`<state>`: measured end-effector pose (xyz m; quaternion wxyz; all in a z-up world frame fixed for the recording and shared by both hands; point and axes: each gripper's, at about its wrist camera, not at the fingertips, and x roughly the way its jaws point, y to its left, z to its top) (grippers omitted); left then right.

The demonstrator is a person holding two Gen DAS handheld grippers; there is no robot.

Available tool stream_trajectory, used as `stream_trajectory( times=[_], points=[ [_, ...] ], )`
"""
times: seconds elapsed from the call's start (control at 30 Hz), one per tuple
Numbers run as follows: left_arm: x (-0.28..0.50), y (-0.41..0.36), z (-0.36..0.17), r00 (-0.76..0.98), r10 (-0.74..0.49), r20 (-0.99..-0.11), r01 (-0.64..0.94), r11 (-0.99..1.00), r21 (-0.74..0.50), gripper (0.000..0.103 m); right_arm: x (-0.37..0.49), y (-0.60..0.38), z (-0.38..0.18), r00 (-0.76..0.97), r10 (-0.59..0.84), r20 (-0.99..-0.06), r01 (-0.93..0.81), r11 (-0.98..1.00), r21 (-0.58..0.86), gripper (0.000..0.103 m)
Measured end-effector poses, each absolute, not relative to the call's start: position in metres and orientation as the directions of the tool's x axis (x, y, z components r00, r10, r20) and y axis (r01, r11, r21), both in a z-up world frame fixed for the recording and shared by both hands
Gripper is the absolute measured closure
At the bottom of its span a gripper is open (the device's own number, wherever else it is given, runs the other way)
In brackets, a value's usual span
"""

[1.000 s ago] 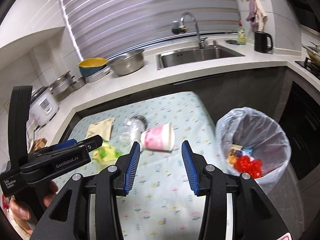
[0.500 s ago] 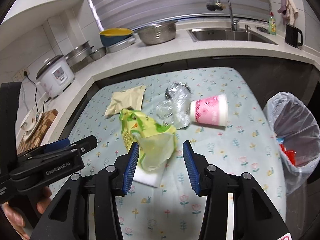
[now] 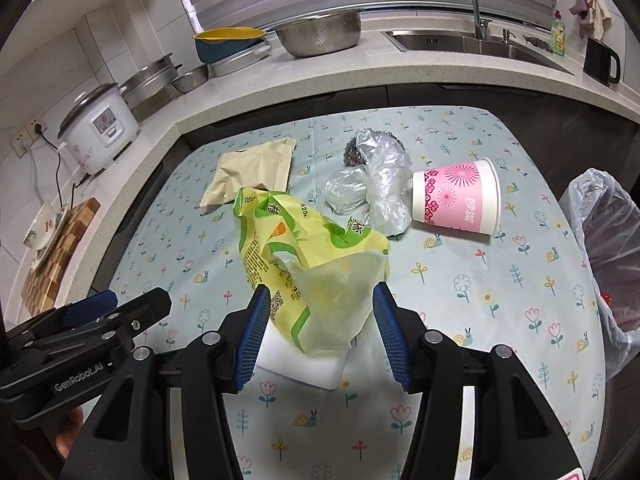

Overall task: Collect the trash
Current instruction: 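Grasp the yellow-green snack bag with the right tool and lift it, then grasp the white sponge block with the left tool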

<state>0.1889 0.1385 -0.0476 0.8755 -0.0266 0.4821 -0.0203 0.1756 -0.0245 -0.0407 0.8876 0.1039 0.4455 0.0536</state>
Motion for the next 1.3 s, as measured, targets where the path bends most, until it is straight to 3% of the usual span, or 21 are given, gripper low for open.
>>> stream_trajectory(
  times=[0.07,0.17,0.3,0.77,1.3],
  points=[
    [0.189,0.138,-0.05,0.531,-0.061,-0.845,0.013,0.998,-0.064,0.027,0.178,-0.025,-0.044,0.591,0.184,-0.785,-0.001,0.974,0.228,0.053],
    [0.189,0.138,-0.053,0.527,-0.064,-0.848,0.015,0.998,-0.066,0.027,0.181,-0.026,-0.048,0.586,0.169,-0.793,0.003,0.978,0.211,0.076],
    [0.188,0.137,-0.055,0.523,-0.071,-0.849,0.017,0.997,-0.073,0.027,0.18,-0.026,-0.039,0.613,0.153,-0.775,-0.004,0.982,0.191,0.083],
    [0.181,0.089,-0.056,0.525,-0.125,-0.842,0.102,0.991,-0.083,0.018,0.154,-0.071,0.043,0.779,0.087,-0.621,0.056,0.976,0.208,0.085],
    [0.193,0.027,-0.102,0.446,-0.138,-0.884,0.18,0.982,-0.063,0.016,0.14,-0.142,0.029,0.779,0.041,-0.625,0.174,0.945,0.278,0.085]
  ],
)
